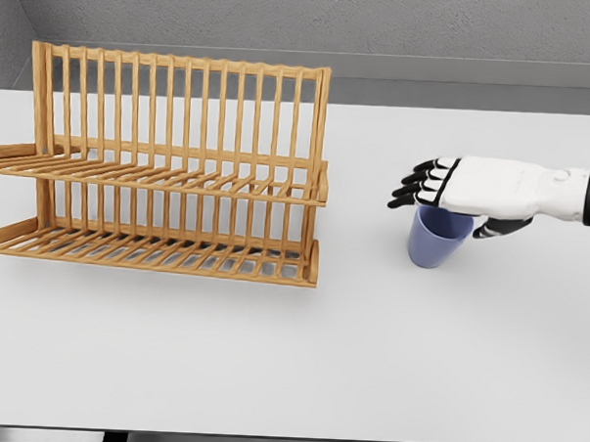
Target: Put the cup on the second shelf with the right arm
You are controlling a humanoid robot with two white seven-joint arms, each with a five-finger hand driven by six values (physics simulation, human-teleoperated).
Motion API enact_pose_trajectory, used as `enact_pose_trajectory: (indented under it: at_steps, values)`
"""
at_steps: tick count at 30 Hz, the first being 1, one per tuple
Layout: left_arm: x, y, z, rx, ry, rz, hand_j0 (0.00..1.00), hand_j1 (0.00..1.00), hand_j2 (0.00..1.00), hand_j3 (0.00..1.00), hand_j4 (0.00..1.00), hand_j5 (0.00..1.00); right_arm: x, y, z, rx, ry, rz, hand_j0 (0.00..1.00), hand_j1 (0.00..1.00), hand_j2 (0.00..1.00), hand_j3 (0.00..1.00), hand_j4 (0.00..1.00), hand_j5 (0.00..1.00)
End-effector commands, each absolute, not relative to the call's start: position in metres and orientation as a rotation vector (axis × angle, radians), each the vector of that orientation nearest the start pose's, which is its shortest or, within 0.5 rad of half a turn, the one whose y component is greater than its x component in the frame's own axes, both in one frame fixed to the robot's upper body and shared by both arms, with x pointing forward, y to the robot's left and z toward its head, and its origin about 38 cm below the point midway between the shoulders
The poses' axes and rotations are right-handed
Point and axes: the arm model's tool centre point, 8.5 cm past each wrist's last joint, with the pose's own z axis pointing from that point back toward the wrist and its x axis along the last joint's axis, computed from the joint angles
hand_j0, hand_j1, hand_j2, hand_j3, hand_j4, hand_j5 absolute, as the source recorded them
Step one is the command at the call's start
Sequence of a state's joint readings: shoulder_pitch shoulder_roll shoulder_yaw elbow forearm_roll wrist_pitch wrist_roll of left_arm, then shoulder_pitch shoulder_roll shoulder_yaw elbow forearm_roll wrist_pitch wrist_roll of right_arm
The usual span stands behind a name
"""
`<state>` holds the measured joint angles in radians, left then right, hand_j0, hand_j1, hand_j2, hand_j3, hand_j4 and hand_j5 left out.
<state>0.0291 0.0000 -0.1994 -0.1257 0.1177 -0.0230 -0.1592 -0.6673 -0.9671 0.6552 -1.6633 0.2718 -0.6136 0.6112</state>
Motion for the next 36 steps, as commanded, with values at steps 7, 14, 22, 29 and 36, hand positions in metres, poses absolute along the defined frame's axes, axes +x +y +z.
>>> enact_pose_trajectory:
  at_steps: [7, 14, 22, 29, 36]
  values:
    - [0.025, 0.249, -0.263, -0.094, -0.107, -0.095, 1.00, 1.00, 1.00, 1.00, 1.00, 1.00, 0.403, -0.302, 0.241, 0.420, 1.877, -3.092, 1.00, 1.00, 1.00, 1.00, 1.00, 1.00]
    - [0.025, 0.249, -0.263, -0.094, -0.107, -0.095, 1.00, 1.00, 1.00, 1.00, 1.00, 1.00, 0.407, -0.303, 0.232, 0.402, 1.883, -3.120, 1.00, 1.00, 1.00, 1.00, 1.00, 1.00]
    - [0.025, 0.249, -0.263, -0.094, -0.107, -0.095, 1.00, 1.00, 1.00, 1.00, 1.00, 1.00, 0.410, -0.298, 0.225, 0.369, 1.898, -3.123, 1.00, 1.00, 1.00, 1.00, 1.00, 1.00]
    - [0.025, 0.249, -0.263, -0.094, -0.107, -0.095, 1.00, 1.00, 1.00, 1.00, 1.00, 1.00, 0.411, -0.301, 0.221, 0.365, 1.897, -3.142, 0.96, 0.96, 0.96, 0.96, 0.96, 0.96]
    - [0.025, 0.249, -0.263, -0.094, -0.107, -0.095, 1.00, 1.00, 1.00, 1.00, 1.00, 1.00, 0.412, -0.303, 0.220, 0.373, 1.897, -3.149, 0.91, 0.91, 0.91, 0.91, 0.91, 0.91]
